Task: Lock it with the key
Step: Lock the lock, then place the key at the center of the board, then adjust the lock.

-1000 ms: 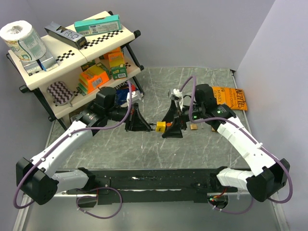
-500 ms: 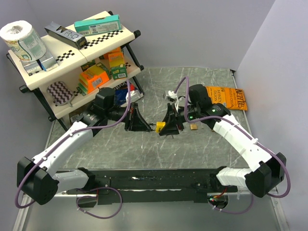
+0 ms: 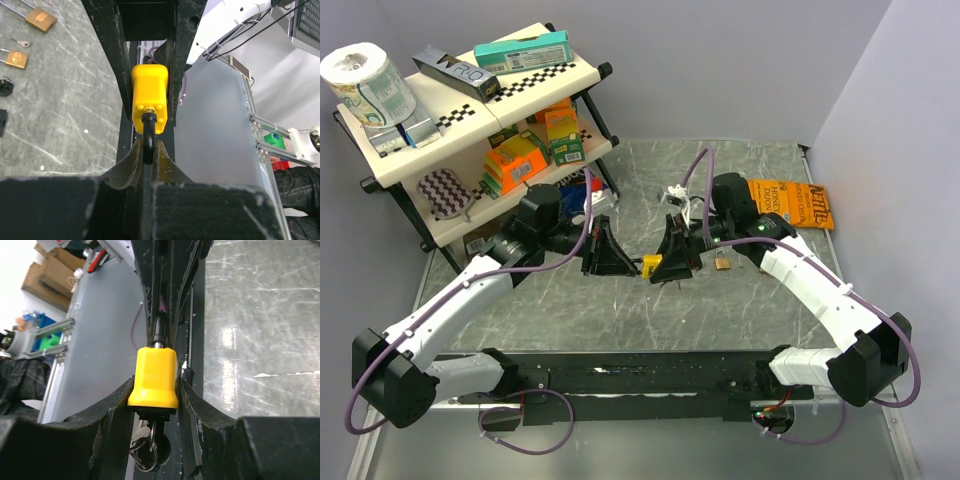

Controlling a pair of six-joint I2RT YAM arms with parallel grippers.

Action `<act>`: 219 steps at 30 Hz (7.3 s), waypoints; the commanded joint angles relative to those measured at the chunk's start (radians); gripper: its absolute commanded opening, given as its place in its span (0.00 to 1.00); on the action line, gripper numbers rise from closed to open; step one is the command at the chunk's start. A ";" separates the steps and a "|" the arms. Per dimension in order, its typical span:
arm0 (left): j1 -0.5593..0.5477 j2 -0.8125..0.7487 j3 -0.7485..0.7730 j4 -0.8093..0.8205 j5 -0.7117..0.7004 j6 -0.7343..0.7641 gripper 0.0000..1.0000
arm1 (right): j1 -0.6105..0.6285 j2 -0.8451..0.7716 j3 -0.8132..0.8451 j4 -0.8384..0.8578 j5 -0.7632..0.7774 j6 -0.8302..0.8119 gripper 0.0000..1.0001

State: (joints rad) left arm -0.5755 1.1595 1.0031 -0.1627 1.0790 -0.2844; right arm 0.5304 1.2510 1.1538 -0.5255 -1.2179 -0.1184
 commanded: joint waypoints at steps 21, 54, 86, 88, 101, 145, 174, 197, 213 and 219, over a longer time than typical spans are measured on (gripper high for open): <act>-0.181 0.048 -0.004 0.227 -0.080 -0.147 0.01 | 0.076 0.027 0.090 0.021 -0.016 -0.078 0.00; 0.078 -0.032 -0.023 0.017 0.099 0.040 0.01 | -0.049 -0.022 -0.012 0.028 0.043 -0.086 0.52; 0.173 -0.030 0.003 -0.109 0.111 0.146 0.01 | -0.208 -0.038 -0.087 -0.067 0.115 -0.169 0.00; 0.181 -0.034 -0.023 -0.080 0.096 0.116 0.01 | -0.207 -0.021 -0.123 0.063 0.159 0.017 0.00; 0.227 -0.122 -0.198 0.061 -0.076 0.013 0.01 | -0.015 0.304 -0.056 0.348 0.475 0.282 0.00; 0.252 -0.101 -0.133 -0.273 -0.027 0.339 0.01 | -0.043 0.550 0.109 0.312 0.465 0.231 0.46; 0.025 -0.135 0.074 -0.384 0.236 0.409 0.01 | -0.017 -0.473 -0.175 0.091 0.215 -0.394 0.99; -0.066 -0.073 -0.001 0.063 0.323 -0.003 0.01 | 0.247 -0.499 -0.200 0.067 0.399 -0.630 0.97; -0.083 -0.067 -0.003 -0.012 0.322 0.071 0.01 | 0.298 -0.464 -0.147 0.012 0.391 -0.639 0.88; -0.083 -0.072 -0.001 0.001 0.323 0.045 0.01 | 0.299 -0.476 -0.146 -0.116 0.373 -0.711 0.92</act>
State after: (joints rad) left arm -0.6544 1.0973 0.9783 -0.2089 1.3571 -0.2287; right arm 0.8196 0.7883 0.9653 -0.5537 -0.8120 -0.7689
